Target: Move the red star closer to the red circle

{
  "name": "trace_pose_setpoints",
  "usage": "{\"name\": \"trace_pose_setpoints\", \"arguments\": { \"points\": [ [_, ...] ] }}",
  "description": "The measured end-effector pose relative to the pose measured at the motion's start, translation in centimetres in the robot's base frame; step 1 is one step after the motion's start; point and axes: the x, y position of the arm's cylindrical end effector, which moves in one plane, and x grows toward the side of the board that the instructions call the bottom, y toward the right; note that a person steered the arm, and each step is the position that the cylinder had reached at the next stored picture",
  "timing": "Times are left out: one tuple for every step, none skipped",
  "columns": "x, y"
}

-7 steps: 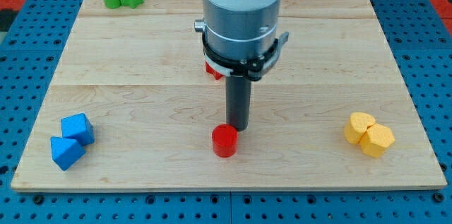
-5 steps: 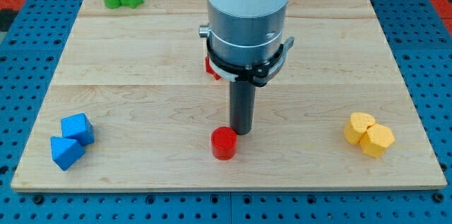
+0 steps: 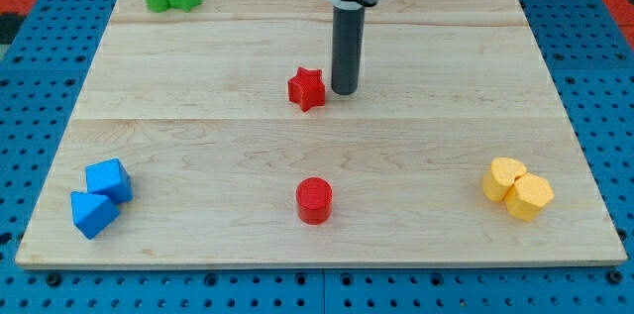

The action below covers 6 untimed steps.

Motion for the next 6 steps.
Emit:
{"name": "trace_pose_setpoints", "arguments": {
  "points": [
    [0.0, -2.5],
    [0.0, -4.2],
    [-1.5, -4.6],
    [-2.3, -6.1],
    [-2.3, -8.0],
    [-1.8, -9.9]
  ]
}}
